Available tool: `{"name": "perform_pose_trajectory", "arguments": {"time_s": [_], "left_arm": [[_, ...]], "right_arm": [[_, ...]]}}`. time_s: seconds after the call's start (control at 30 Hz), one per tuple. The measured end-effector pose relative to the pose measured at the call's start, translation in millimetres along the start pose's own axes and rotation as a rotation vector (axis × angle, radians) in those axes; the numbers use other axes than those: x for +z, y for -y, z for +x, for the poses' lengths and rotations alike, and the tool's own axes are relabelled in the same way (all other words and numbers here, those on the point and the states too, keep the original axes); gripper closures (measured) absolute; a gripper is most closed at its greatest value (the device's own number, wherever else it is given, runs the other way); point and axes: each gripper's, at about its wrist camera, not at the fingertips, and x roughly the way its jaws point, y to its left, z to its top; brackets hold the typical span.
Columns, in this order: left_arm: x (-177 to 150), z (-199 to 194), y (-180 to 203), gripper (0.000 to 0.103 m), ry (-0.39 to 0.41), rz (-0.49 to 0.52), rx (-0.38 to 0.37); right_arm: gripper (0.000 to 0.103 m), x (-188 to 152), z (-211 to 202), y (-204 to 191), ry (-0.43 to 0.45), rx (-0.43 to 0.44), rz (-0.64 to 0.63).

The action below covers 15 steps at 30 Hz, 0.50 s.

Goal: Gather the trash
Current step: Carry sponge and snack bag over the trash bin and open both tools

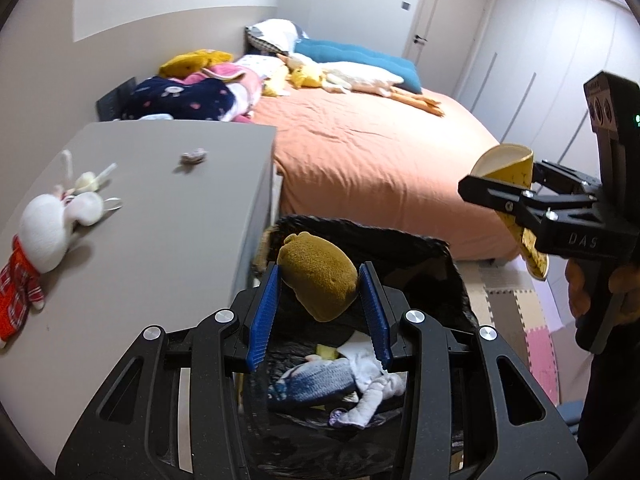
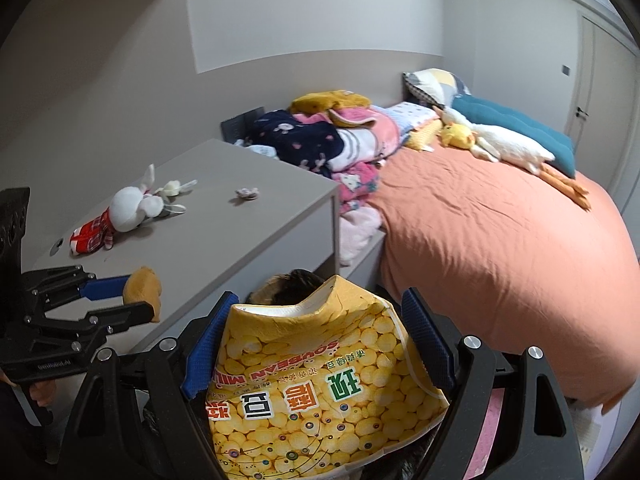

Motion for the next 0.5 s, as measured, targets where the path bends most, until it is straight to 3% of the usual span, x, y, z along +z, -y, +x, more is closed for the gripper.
{"name": "perform_pose_trajectory", "arguments": {"time_s": [0.4,0.43,0.5], "left_arm": [[-10,29,41,0.062,-0.100,0.095,-0.063],[-12,32,45,0.059,-0.119,0.104,-0.072],[-15,38,49,0.025,-0.164,0.122,-0.082]], "right_arm": [[0.019,-14,-8,29,-0.018,-0.028,0.086],[0.018,-15,-7,30,-0.026,-0.022,0.091],[0.015,-15,-5,30,-0.028,-0.019,0.096]]}}
